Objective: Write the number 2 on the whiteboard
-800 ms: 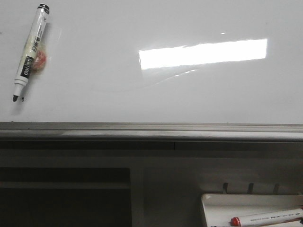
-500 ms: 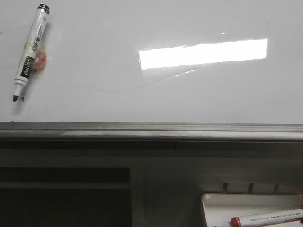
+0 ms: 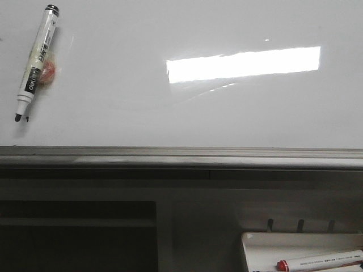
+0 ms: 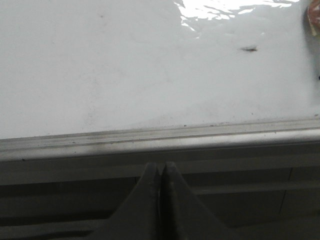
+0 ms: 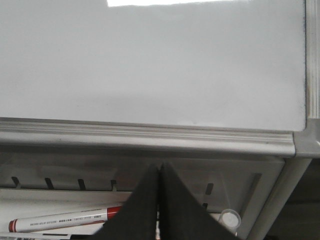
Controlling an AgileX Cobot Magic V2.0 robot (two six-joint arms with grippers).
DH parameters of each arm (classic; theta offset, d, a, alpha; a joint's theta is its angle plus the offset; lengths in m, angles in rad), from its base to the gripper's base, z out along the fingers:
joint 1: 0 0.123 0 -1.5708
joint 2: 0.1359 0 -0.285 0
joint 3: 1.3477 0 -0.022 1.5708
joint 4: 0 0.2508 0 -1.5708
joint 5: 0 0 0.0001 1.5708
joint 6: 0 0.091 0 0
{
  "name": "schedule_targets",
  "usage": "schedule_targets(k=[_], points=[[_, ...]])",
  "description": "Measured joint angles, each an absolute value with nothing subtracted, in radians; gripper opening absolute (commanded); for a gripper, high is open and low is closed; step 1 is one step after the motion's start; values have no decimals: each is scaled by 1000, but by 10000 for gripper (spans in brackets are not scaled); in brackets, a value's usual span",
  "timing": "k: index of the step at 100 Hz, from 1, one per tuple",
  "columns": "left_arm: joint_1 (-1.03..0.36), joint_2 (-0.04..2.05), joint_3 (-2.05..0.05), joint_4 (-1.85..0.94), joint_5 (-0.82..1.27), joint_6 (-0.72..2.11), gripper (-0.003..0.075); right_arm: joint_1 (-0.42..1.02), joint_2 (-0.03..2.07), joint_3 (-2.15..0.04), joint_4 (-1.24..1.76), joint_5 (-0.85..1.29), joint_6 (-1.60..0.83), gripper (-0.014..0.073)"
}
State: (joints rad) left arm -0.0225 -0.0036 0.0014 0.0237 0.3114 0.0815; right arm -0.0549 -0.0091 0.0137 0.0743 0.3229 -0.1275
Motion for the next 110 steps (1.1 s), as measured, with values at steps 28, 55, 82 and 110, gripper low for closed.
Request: schedule_targets(k=[28,55,82,110], points=[[-22,-4,1,-33,-12,81,-20,-55,-9,14,74,-55,-128,-71],[-22,-4,1,-34,-162,81,-20,-55,-9,14,75,-464,-128,-71],[-22,-4,-1,-36,-169,81,-20,-55,-9,11,76,-297,-128,-70],[-22,115,-234,-54,188,81,-20,-55,62,-239,177,416,-126,-66]])
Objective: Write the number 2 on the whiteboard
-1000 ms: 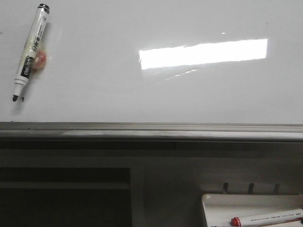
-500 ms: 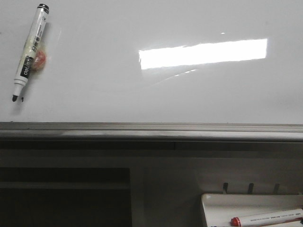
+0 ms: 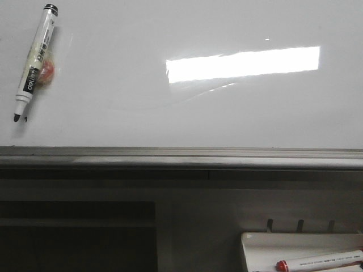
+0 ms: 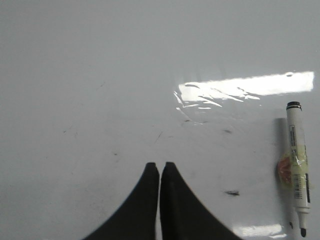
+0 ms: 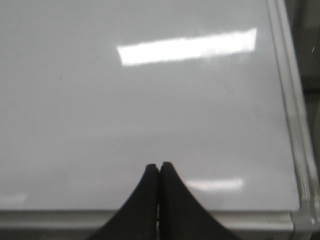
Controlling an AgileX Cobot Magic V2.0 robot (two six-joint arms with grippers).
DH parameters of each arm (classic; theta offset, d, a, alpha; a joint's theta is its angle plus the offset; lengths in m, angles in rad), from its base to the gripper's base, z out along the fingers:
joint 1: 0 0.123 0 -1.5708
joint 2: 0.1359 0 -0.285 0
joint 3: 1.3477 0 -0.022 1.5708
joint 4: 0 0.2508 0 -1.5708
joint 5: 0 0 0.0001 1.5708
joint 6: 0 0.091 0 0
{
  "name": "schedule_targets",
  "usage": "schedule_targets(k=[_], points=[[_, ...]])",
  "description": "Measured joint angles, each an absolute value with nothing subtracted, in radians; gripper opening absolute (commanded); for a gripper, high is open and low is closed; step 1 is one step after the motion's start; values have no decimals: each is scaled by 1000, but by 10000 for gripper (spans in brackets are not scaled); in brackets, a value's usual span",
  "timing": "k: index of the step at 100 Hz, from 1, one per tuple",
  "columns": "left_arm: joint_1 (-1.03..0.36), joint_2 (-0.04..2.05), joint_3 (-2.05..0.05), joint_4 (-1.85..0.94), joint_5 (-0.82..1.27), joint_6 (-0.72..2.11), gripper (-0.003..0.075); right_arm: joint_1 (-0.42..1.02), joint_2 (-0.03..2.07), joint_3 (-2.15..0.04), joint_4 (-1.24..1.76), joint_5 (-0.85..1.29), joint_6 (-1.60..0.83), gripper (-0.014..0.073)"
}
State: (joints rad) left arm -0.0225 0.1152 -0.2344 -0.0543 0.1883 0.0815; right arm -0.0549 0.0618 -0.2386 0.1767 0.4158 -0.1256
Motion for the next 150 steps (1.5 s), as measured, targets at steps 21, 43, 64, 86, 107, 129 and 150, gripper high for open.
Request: schedule_targets(k=[21,43,64,86,107,129,150], points=[[-22,289,-414,-56,321,81,-20,-55,207,-379,231,694,-126,-67],[-31,397,-449,-83,306,81,254,-55,229,-389,305,727,-126,-67],[-57,467,-429,-155,154,81,478,-55,229,-389,338,725,-126,-67],[-112,567,-420,-164,93,81,438,-55,229,-387,379,719,-126,-67],[-348,685,-420,-157,59,81,418,-55,229,-381,410,728,-126,-67],[-519,877,-420,-164,-22,81,417,-55,229,-380,412,728,-126,-67],[-571,1036,-420,-194,-120,81,417,-55,229,-380,414,726,-124,-67]])
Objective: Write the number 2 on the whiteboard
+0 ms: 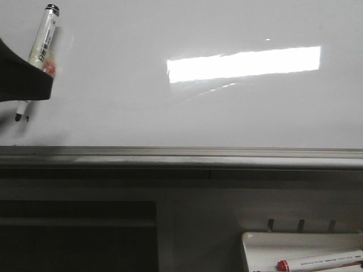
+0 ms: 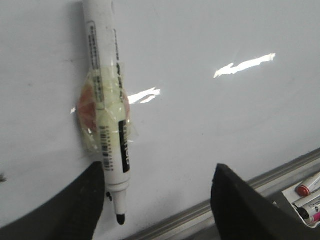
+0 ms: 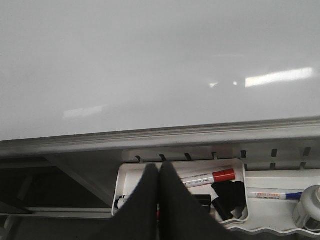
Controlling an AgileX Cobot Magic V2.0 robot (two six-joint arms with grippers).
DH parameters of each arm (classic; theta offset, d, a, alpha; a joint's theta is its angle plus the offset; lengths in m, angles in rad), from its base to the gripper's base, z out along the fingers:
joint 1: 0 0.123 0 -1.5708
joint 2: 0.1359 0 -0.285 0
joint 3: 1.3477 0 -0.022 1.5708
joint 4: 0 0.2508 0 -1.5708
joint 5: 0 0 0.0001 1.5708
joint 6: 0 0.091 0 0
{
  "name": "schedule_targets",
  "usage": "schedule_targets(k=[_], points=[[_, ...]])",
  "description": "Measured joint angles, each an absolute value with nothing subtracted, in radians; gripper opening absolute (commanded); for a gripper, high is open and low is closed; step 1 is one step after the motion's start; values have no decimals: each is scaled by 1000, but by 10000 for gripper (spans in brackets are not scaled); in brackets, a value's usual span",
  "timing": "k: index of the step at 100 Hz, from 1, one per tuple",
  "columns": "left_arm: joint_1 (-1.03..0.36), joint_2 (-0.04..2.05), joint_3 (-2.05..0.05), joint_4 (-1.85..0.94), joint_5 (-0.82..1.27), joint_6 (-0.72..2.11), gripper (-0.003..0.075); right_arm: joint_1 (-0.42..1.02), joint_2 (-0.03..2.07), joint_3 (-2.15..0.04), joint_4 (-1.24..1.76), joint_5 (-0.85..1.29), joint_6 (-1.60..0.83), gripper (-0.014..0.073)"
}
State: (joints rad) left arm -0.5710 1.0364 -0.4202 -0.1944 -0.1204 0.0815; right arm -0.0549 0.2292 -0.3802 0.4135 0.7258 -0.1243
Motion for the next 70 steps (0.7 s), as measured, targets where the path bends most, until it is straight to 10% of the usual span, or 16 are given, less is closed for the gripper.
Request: schedule_targets(k=[46,70], points=[[-571,1150,-420,-255,-227,81,410,-55,229,-380,416,726,-124,-67],[-571,1182,-420,-305,-253,81,198,-55,229,-380,416,737,-124,-67]])
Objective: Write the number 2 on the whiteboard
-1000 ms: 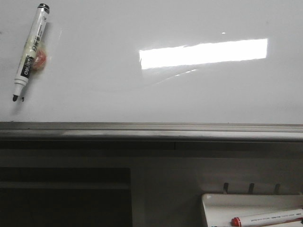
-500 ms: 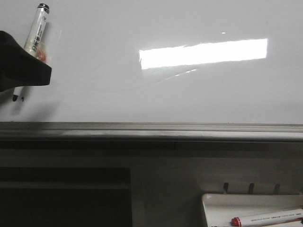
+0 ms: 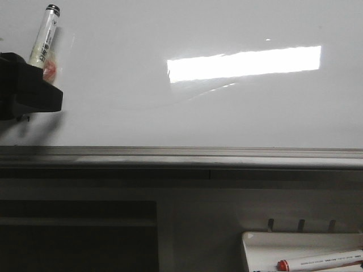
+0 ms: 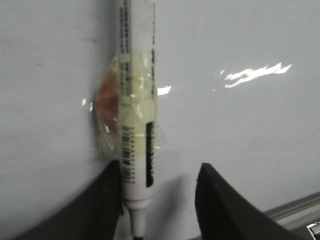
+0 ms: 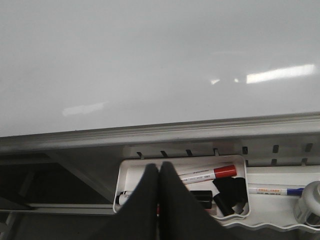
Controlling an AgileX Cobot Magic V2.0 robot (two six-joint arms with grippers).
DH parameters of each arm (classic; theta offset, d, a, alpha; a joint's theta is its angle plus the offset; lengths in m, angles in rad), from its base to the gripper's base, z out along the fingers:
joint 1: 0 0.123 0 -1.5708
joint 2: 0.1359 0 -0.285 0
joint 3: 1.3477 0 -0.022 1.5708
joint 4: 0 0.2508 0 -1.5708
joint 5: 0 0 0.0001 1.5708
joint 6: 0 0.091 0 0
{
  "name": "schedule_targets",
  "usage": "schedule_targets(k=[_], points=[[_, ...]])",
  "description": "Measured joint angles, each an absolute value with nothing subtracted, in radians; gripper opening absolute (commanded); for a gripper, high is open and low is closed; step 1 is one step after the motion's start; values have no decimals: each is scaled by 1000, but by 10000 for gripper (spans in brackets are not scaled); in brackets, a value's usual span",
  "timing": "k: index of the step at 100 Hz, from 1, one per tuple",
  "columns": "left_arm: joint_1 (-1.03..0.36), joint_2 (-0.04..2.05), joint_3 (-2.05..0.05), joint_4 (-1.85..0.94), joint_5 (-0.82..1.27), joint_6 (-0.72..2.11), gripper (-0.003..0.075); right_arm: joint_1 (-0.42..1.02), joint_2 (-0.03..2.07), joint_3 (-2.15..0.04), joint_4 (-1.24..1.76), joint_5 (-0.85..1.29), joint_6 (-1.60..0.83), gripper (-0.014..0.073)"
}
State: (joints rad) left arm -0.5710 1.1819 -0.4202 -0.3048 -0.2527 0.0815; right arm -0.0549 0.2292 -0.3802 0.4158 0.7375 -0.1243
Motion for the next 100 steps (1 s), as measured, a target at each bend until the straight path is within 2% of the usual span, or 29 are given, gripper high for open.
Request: schedule_targets(k=[20,32,51,63,87,94,100], points=[[-571,1188,-420,-309,-254,81,-22,-55,229,-380,436,744,-124,-69],[-571,1188,-420,-311,-254,81,-20,-55,229,-380,499,756,-183,-72],[-575,1186,-420,-257,-249,81,-20,6,242,-380,754,772,-455,-71],[-602,1147,-420,-128,-220,81,-20,101,287,-388,864,777,-612,-71],[-706,1005,-420,237,-113,81,-20,298,475,-466,934,731,-775,-67],[-748,966,-420,324,-86,81,-20,349,558,-497,960,726,-855,-34],[-788,941,-420,382,-69,81,-20,394,639,-527,979,722,-917,43]])
